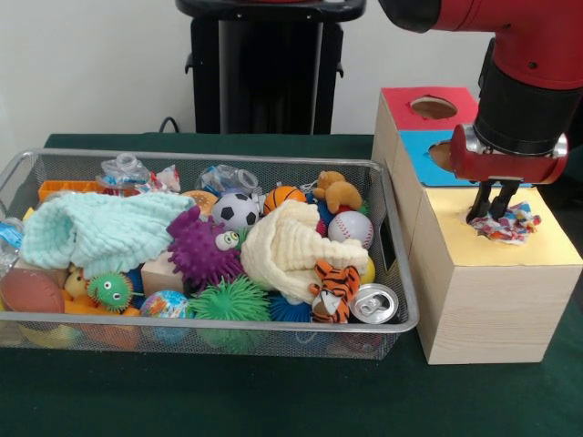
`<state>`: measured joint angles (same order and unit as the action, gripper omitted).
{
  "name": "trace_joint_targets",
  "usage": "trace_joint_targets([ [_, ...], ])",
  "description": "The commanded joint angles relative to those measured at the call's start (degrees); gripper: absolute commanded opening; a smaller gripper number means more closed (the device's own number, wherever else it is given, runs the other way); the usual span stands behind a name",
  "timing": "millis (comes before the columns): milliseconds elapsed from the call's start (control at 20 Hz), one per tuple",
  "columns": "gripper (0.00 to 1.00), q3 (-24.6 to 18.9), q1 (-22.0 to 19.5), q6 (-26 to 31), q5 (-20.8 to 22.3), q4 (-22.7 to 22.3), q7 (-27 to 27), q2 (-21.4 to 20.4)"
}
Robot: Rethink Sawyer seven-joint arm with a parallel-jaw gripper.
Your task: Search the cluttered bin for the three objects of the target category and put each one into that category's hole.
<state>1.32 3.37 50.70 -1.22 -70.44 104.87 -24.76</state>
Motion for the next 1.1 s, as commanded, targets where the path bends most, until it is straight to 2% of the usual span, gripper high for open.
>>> trace_joint_targets([
  [50, 0.00, -0.1, -0.6, 5.4, -1.3, -3.0, 10.9, 1.5],
  [200, 0.00, 0.0, -0.7, 5.5, -1.2, -2.0, 10.9, 2.3],
  [1100, 0.00, 0.5, -0.2, 4.2, -0.5, -2.3, 10.8, 1.9],
])
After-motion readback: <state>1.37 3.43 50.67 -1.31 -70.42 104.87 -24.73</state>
